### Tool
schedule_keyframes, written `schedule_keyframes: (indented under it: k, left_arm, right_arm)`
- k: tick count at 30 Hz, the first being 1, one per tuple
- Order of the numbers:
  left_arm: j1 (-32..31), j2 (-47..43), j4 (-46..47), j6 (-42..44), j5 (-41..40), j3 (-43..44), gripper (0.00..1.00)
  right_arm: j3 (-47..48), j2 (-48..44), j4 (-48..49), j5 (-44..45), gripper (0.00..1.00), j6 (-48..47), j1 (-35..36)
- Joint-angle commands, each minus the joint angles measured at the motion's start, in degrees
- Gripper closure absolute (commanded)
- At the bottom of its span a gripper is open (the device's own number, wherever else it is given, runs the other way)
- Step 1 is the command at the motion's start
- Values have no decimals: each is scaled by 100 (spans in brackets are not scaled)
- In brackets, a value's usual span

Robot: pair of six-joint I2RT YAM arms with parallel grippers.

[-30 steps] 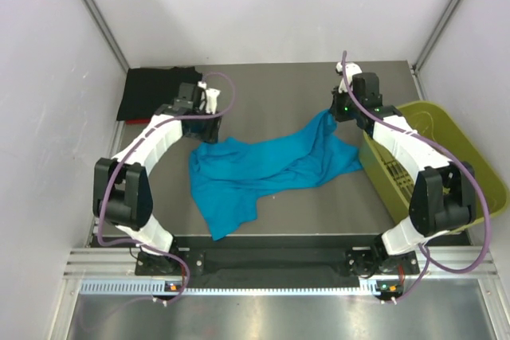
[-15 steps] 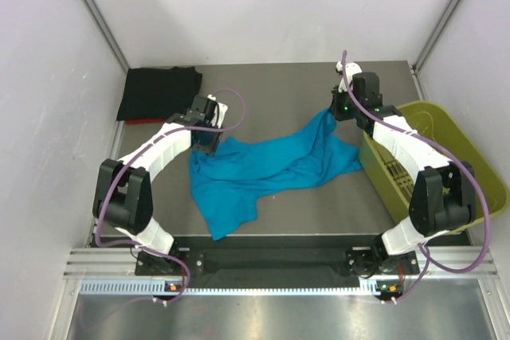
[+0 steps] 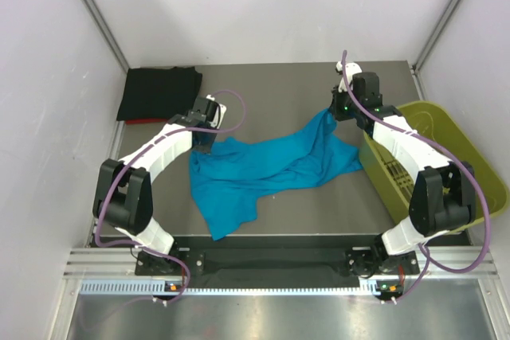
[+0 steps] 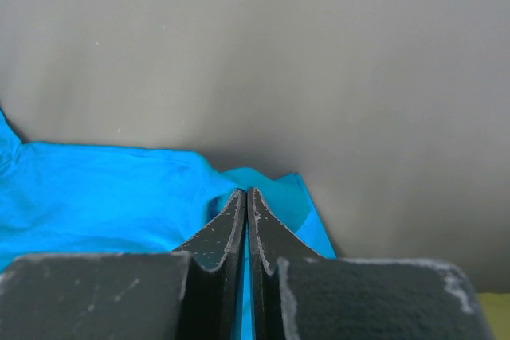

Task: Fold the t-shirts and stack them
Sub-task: Flatten the tshirt out

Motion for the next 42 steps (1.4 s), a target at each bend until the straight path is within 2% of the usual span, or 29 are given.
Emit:
schedule_keyframes:
  k: [1, 3, 6, 8, 10, 12, 13, 17, 19, 23, 28, 29, 32, 39, 42]
  left_arm:
    - [-14, -249, 222, 27, -503, -21, 94]
    - [-14, -372, 230, 71, -670, 22, 100]
    - [-14, -504, 239, 133, -873, 136, 100]
    - [30, -609, 274, 360, -1294, 268, 100]
    - [265, -715, 563, 572, -1584, 556, 100]
    - [547, -873, 853, 792, -1384, 943, 100]
    - [888, -934, 959, 818, -1244, 1154, 100]
    - [1725, -1137, 1619, 704, -629, 2534, 100]
    - [1849, -1111, 2259, 853, -478, 3173, 100]
    - [1849, -804, 2576, 1170, 127, 4415, 100]
    - [1867, -926, 3323, 1355, 479, 4925, 100]
    - [1867, -952, 3359, 1424, 550, 5014, 100]
    - [1867, -926, 3447, 1443, 901, 5357, 100]
    - [1867, -1005, 3369, 1627, 919, 5542, 100]
    - [1867, -1215, 3245, 1522, 1060, 5237, 100]
  right_arm:
    - [144, -143, 201, -18, 100, 9, 59]
    - [144, -126, 192, -1, 100, 0, 59]
    - [171, -82, 192, 34, 100, 0, 59]
    - [223, -64, 192, 69, 100, 0, 59]
    - [495, -3, 122, 105, 100, 53, 59]
    - [986, 23, -36, 87, 100, 176, 50]
    - [1188, 41, -97, 87, 100, 220, 50]
    - [2174, -125, -81, 253, 100, 405, 50]
    - [2271, -414, 365, 324, 100, 449, 50]
    - [2332, -942, 1202, 393, 100, 142, 146]
    - [3236, -1031, 808, 676, 100, 62, 156]
    - [3638, -988, 503, 624, 100, 27, 156]
    - [4046, -873, 175, 160, 100, 44, 164]
    - [3661, -1600, -914, -659, 100, -754, 173]
    - [3292, -2074, -1406, -765, 100, -984, 173]
